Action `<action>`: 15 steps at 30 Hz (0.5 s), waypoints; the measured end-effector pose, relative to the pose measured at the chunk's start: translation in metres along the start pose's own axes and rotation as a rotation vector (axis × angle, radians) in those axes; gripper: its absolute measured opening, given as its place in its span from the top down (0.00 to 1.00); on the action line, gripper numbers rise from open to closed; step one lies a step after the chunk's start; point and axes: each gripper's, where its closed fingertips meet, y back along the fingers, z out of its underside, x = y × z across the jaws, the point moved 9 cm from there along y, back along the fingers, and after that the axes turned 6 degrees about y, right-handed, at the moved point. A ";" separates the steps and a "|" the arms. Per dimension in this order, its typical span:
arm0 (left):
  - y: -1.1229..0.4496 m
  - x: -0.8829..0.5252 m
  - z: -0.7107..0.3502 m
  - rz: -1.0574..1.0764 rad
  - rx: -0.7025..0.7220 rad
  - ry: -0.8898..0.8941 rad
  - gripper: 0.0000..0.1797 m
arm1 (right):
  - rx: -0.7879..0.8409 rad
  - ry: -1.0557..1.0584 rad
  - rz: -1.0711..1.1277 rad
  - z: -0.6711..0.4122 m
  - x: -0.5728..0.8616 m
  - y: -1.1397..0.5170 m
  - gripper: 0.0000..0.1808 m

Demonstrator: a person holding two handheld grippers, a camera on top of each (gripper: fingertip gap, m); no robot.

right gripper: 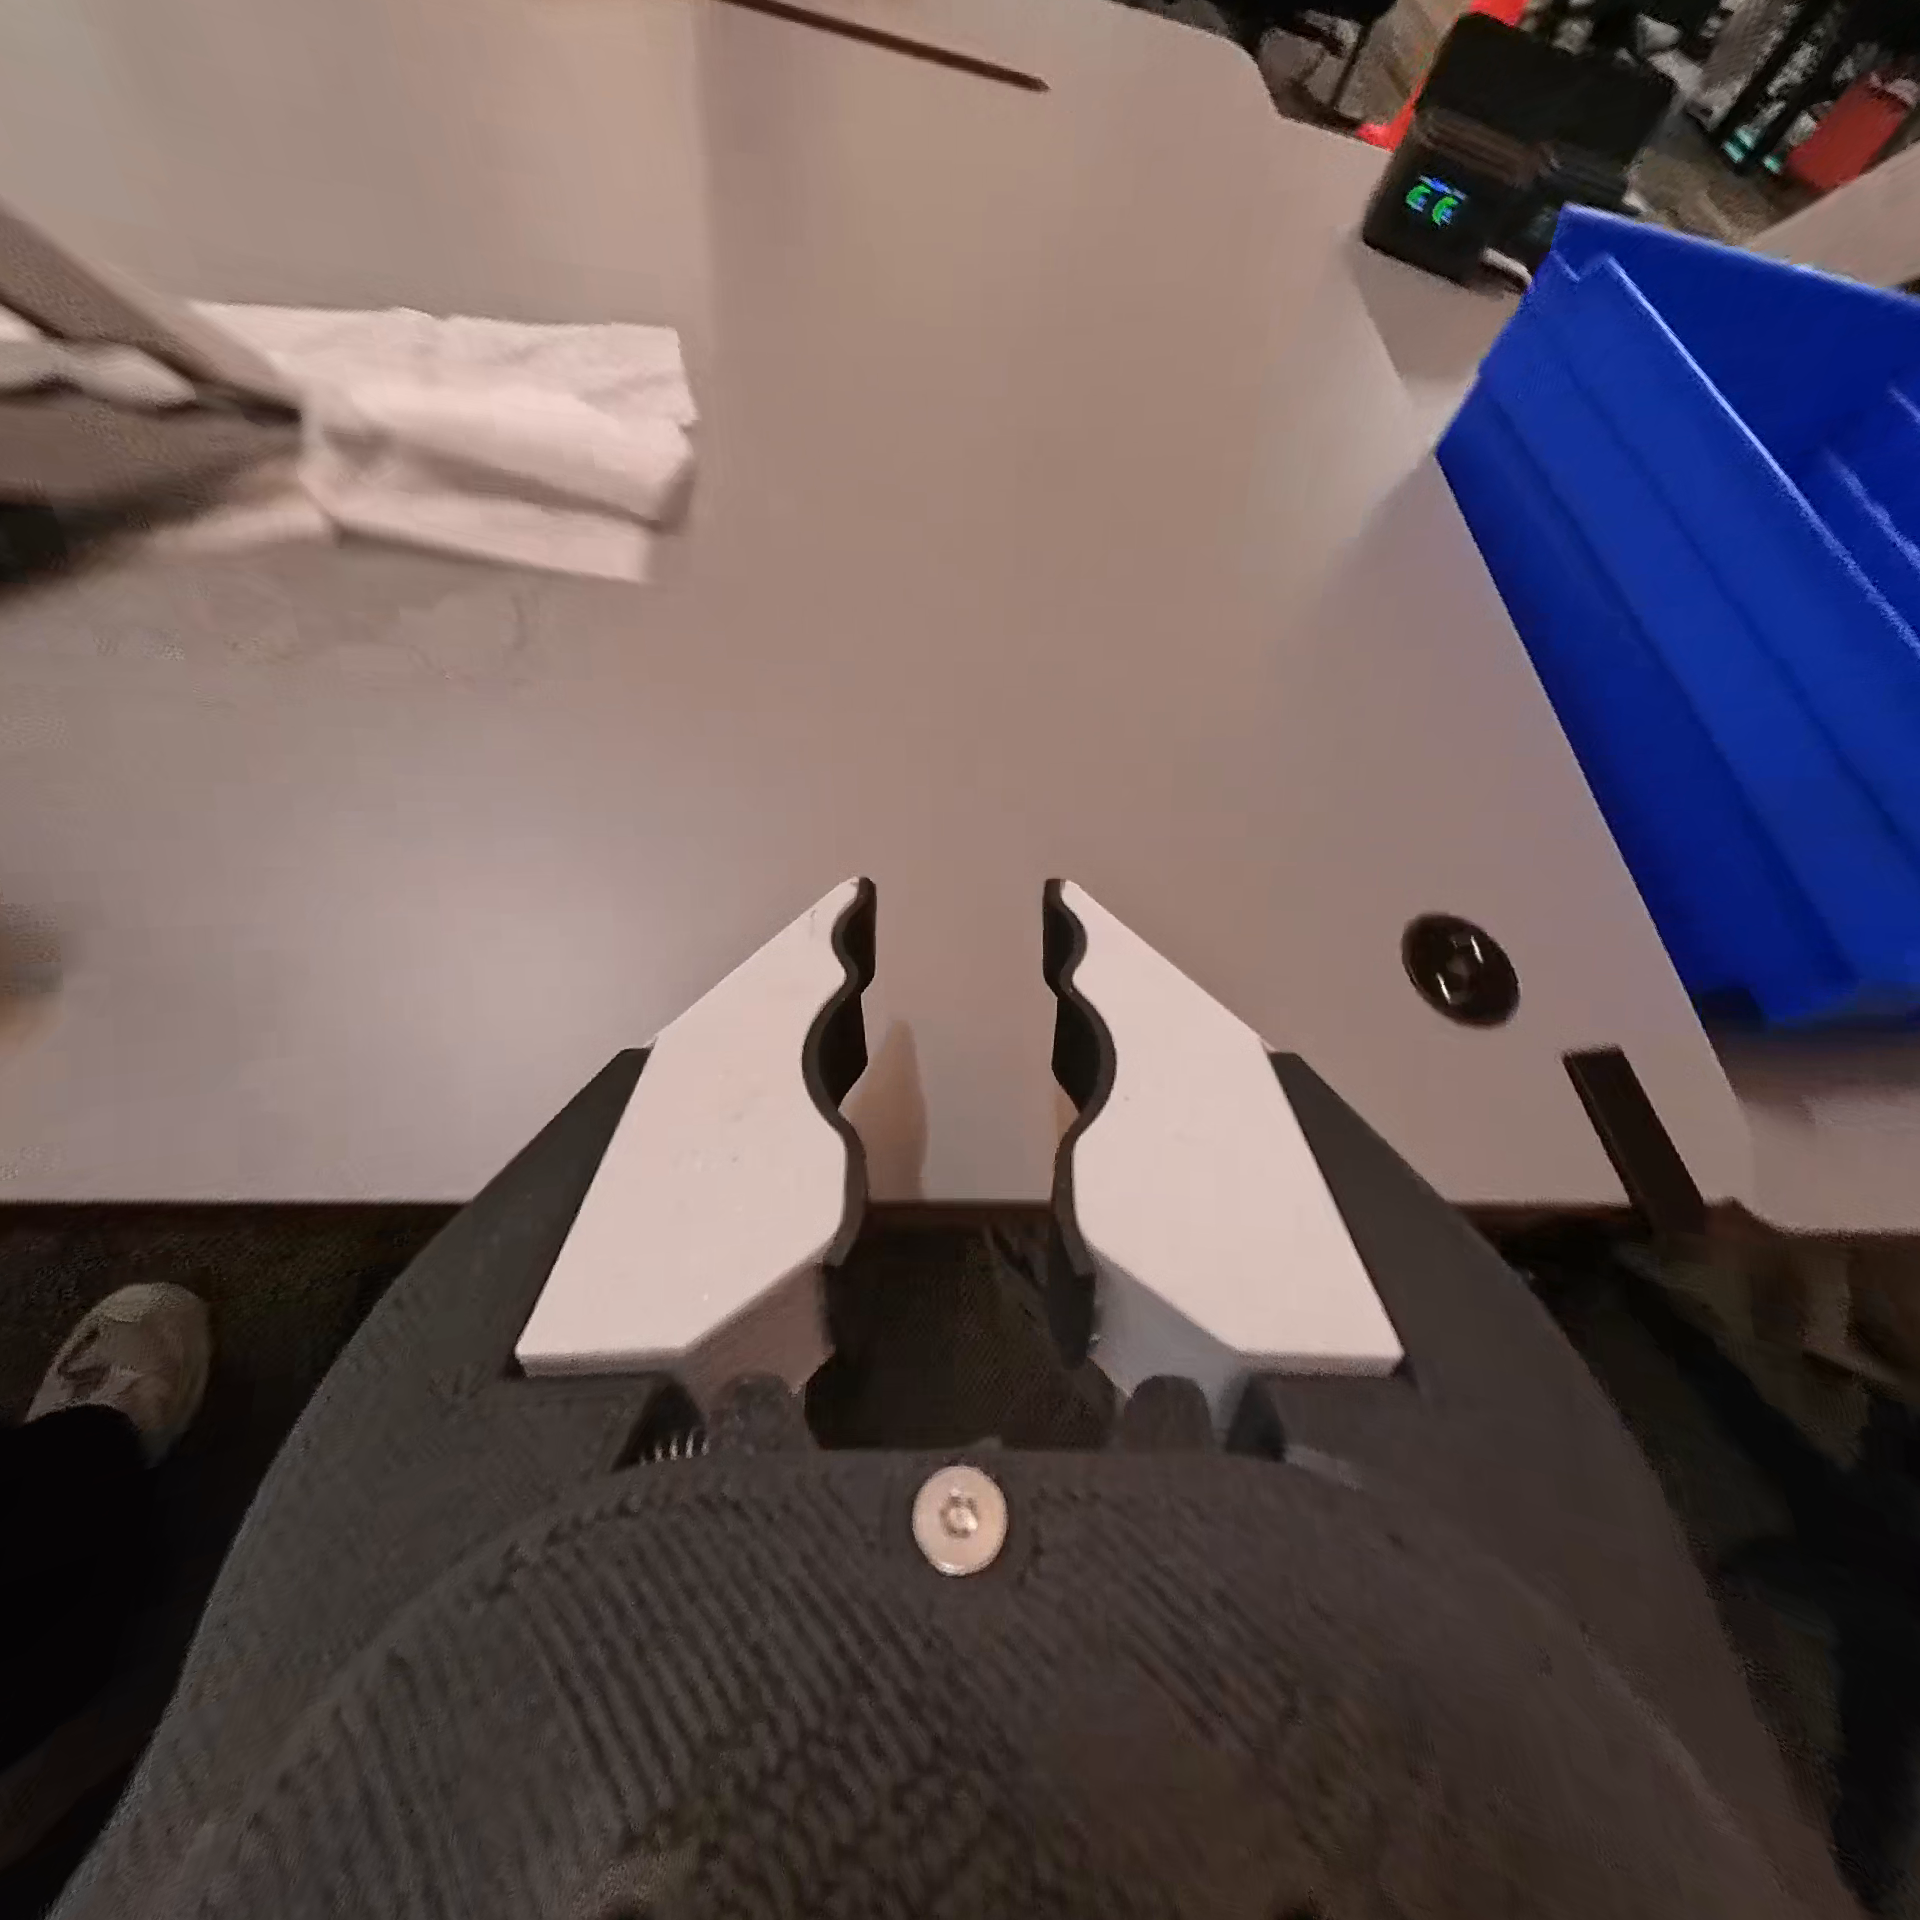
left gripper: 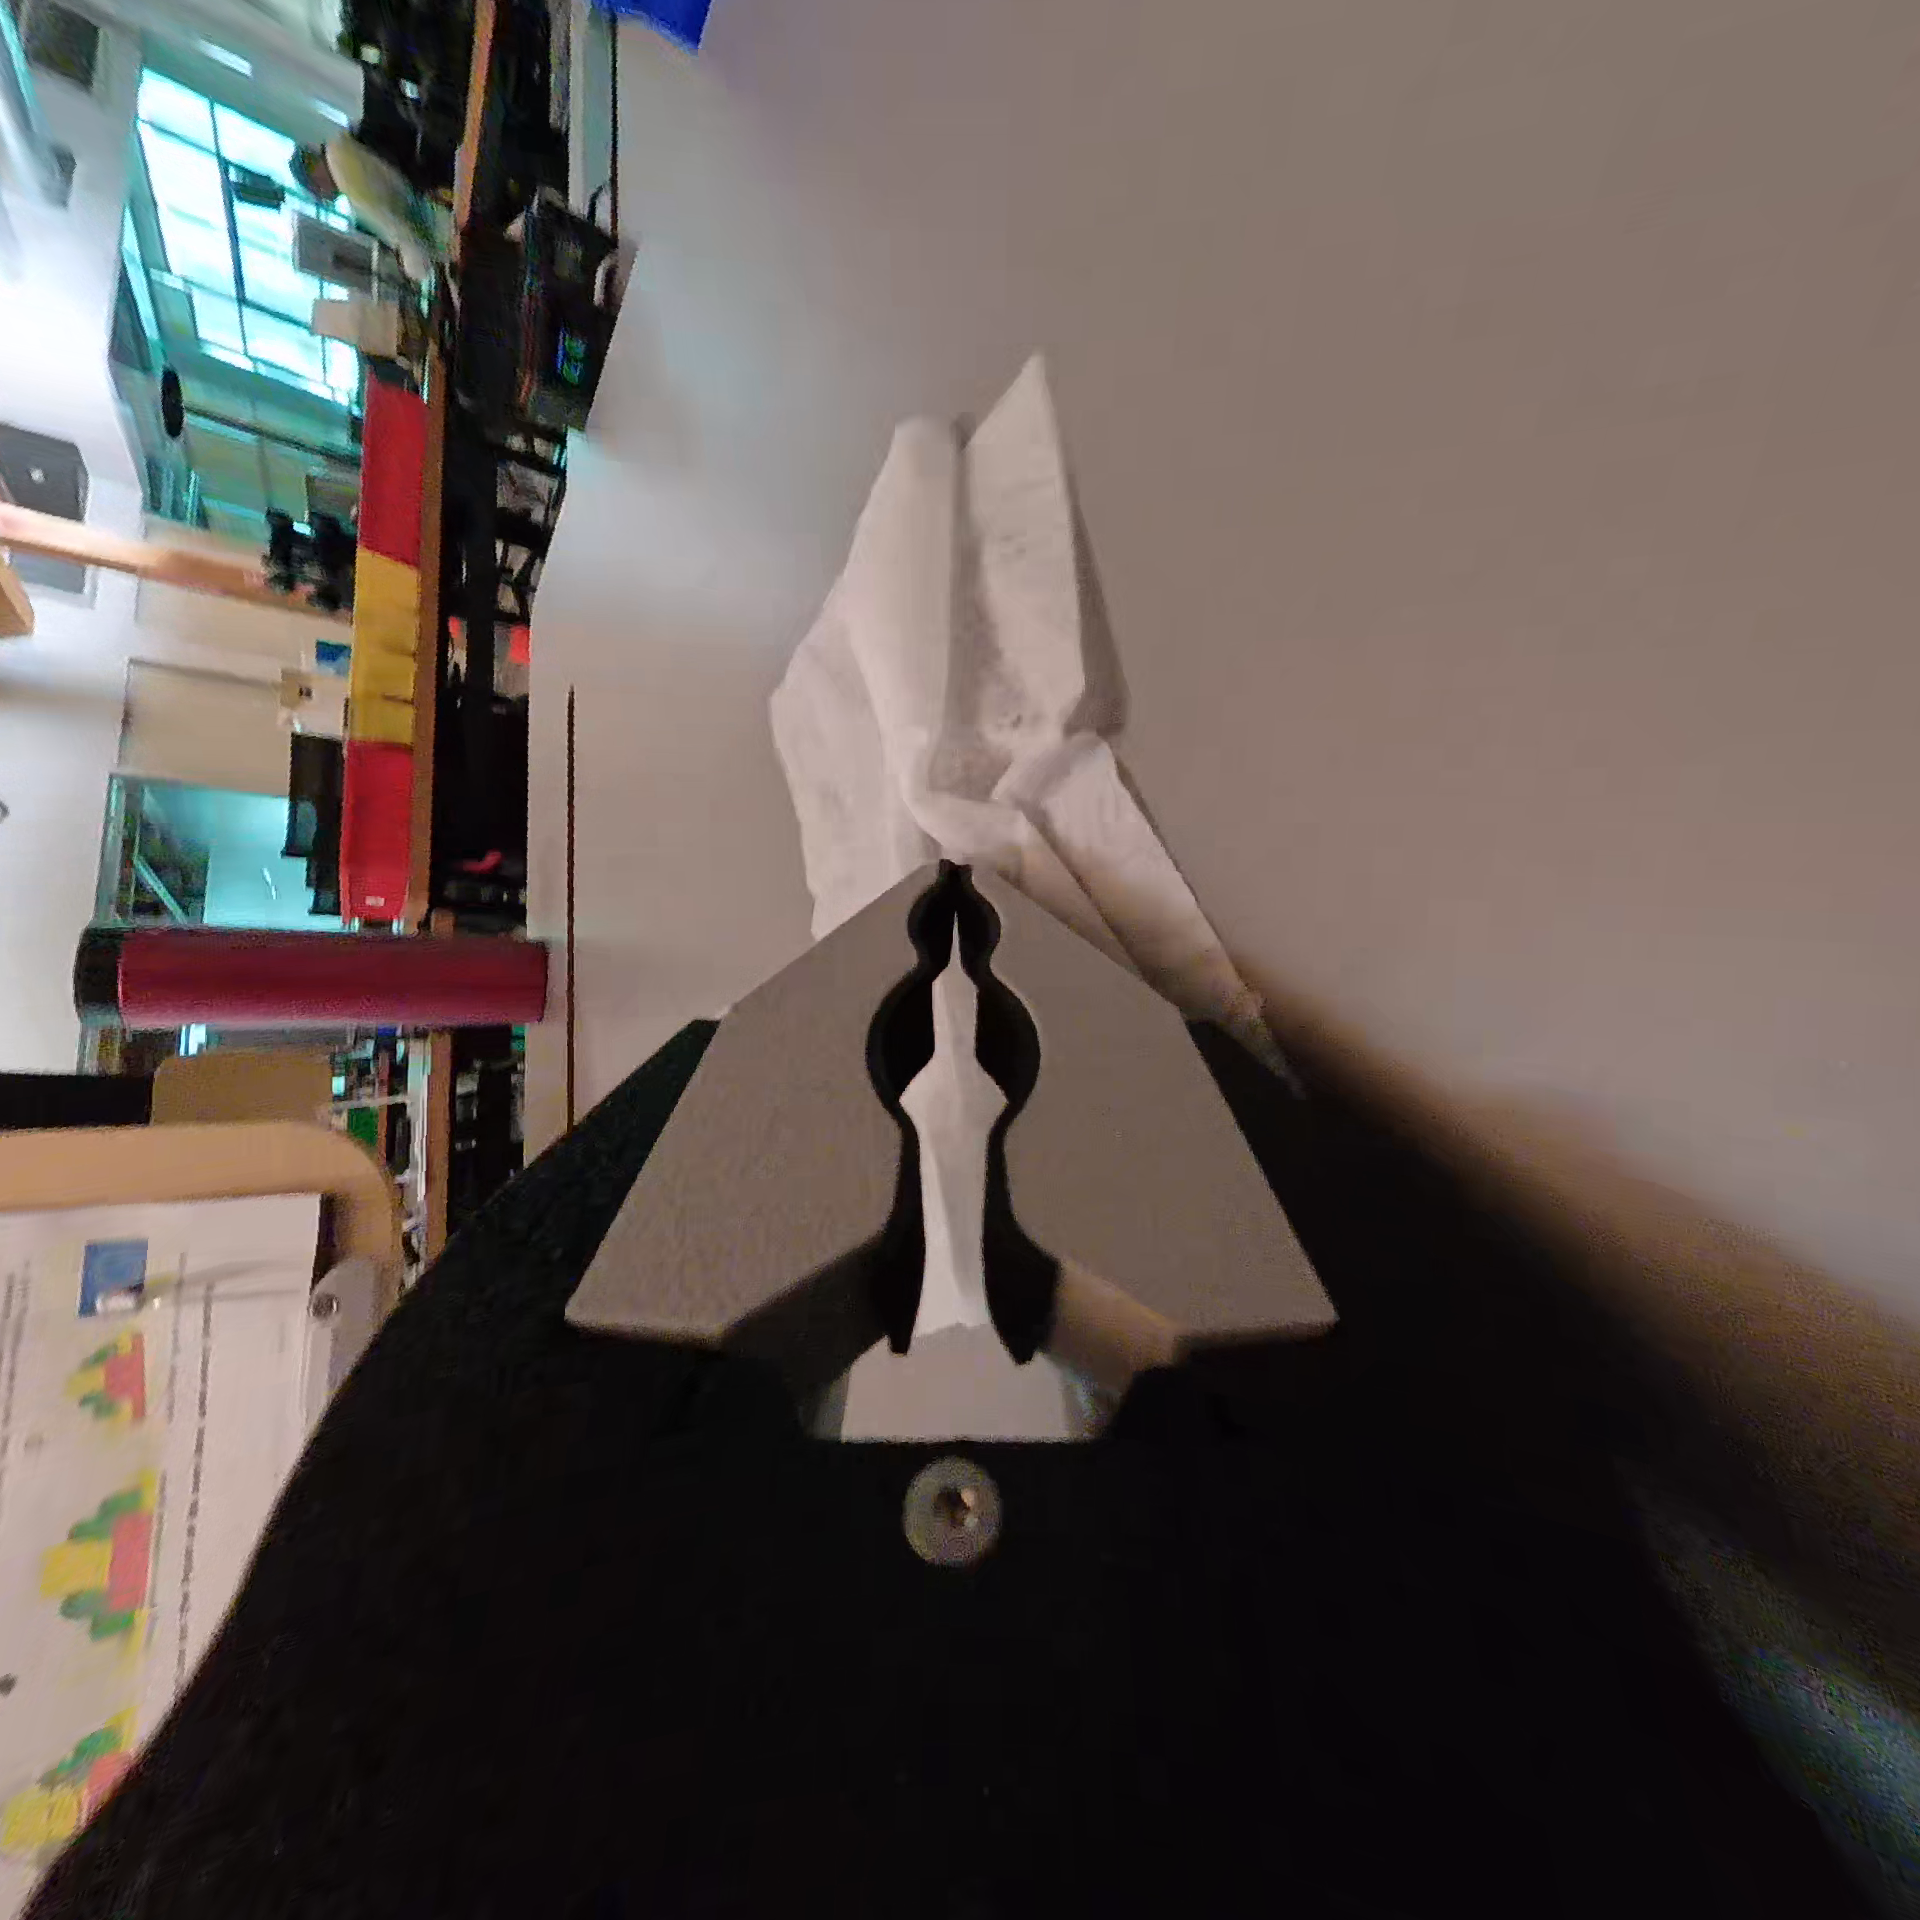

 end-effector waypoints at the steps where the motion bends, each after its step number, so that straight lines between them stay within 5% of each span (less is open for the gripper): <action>1: -0.012 -0.014 0.010 -0.008 -0.031 0.019 1.00 | 0.003 -0.011 0.011 0.006 0.001 0.005 0.83; 4: -0.069 -0.047 0.000 0.020 -0.072 0.037 1.00 | -0.012 -0.037 0.031 0.026 0.001 0.016 0.84; 11: -0.187 -0.047 -0.133 0.157 0.075 0.089 1.00 | -0.037 -0.081 0.090 0.055 0.006 0.035 0.84; 15: -0.164 -0.008 -0.174 0.169 0.176 -0.184 1.00 | -0.043 -0.093 0.136 0.064 0.018 0.044 0.84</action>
